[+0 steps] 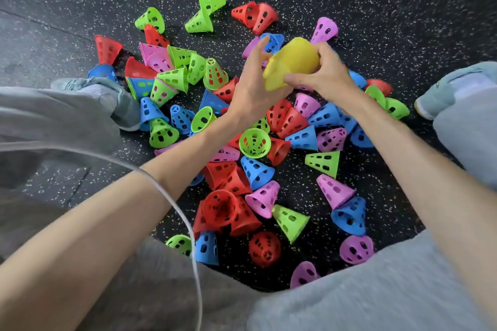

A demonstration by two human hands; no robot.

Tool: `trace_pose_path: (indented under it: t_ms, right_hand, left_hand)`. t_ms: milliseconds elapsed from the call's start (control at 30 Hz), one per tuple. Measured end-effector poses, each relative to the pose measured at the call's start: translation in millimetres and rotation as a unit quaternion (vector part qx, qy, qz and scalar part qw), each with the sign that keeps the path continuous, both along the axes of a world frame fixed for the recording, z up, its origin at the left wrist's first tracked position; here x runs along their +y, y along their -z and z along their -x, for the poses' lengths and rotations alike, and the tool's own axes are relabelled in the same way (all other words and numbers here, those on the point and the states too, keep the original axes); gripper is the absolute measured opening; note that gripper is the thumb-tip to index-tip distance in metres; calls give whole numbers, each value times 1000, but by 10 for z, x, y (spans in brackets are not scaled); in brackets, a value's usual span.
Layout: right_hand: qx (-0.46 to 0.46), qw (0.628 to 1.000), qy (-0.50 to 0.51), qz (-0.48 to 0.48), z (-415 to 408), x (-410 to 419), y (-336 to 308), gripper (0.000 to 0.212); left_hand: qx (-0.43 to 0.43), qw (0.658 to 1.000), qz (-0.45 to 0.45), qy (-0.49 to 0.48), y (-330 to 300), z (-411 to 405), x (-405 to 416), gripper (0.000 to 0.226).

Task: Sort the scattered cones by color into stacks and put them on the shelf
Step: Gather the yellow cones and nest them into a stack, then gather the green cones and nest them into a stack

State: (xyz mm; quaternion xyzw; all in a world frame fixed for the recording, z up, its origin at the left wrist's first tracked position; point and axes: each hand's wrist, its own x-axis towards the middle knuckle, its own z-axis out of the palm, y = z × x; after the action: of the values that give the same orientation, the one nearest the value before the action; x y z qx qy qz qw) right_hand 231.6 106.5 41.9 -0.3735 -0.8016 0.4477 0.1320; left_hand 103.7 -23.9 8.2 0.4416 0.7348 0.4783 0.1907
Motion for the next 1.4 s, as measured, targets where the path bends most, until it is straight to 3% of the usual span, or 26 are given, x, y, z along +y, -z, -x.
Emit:
trace_pose_path:
  t_ms: [300, 433, 567, 667, 733, 900, 1133, 1233, 1400]
  right_hand:
    - [-15, 999, 18, 40, -500, 51, -106, 62]
    - [-18, 996, 25, 82, -902, 180, -255, 69]
    - [-73, 991, 26, 113, -1362, 284, -273, 68]
    - [-110, 984, 42, 137, -1736, 315, -158, 79]
    - [-122, 977, 67, 160, -1941, 330, -7, 77]
    - [-103, 960, 139, 221, -2222, 232, 379, 47]
    - [-74, 948, 186, 246, -2187, 109, 605, 63]
    - [-67, 948, 183, 252, -2187, 112, 603, 46]
    - [-119, 954, 153, 230, -2284, 139, 704, 52]
  left_hand:
    - [55, 992, -6, 116, -160, -236, -71, 87]
    - [71, 982, -25, 171, -243, -486, 11, 65]
    - [41, 977, -3, 209, -108, -839, 107, 55]
    - [19, 971, 30, 235, 68, -1163, 181, 57]
    - [-4, 970, 51, 239, 182, -1365, 224, 56]
    - [-37, 966, 75, 243, 381, -1563, 275, 48]
    - [-11, 975, 71, 212, 541, -1546, 333, 47]
    - [-33, 979, 80, 186, 568, -1575, 369, 48]
    - [-42, 980, 105, 164, 624, -1611, 424, 41]
